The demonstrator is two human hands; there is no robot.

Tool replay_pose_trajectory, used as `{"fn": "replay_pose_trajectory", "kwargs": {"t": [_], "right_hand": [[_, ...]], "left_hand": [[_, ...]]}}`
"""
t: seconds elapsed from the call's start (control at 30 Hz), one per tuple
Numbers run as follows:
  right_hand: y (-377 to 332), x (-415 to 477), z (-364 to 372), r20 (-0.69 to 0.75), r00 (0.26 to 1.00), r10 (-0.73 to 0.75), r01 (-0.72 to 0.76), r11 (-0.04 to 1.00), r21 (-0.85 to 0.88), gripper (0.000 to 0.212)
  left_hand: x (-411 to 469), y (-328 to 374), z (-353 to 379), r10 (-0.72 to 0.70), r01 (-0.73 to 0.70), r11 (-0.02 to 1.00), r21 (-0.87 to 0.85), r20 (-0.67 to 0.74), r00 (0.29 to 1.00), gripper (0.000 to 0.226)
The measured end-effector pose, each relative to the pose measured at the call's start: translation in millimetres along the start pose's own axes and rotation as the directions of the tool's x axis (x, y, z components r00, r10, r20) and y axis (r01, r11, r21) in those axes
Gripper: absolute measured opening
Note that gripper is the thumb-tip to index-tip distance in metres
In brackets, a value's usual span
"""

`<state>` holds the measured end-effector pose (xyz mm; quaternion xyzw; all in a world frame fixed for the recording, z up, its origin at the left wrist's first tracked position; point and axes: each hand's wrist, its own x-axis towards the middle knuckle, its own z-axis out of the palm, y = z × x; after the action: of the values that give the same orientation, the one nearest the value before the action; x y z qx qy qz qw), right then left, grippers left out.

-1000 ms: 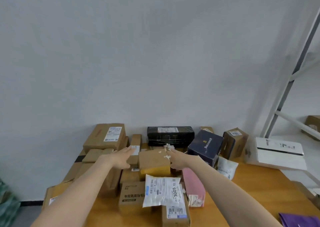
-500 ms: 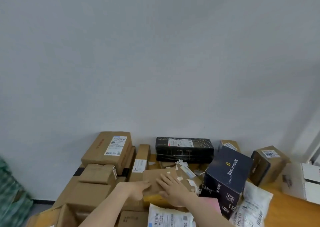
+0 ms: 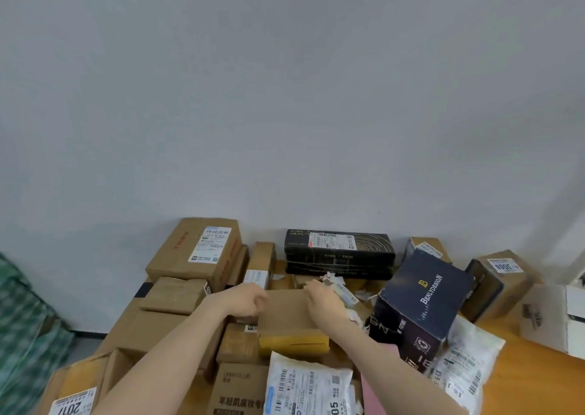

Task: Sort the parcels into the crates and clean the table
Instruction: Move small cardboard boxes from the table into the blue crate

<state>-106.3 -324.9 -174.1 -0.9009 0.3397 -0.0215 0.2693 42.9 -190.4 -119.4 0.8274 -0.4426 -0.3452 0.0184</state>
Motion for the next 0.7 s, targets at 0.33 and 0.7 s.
{"fn": "replay_pose_trajectory", "kwargs": {"t": [0.33,0.7], "right_hand": [[22.3,-15.1,0.2,0.071,0.931,0.359,-0.366,0.906,0.215,0.045],[12.9,-15.4,-6.5,0.192,0.924,0.332,-0.352,0.534,0.769,0.051]], "left_hand": [[-3.4,12.2,48.4,-0.329,0.284,0.509,-0.813,0.121,0.937,0.059],[-18.9,42.2,-11.0,-0.262,-0.054,0.328,-0.943,-0.145,0.954,0.081]]}}
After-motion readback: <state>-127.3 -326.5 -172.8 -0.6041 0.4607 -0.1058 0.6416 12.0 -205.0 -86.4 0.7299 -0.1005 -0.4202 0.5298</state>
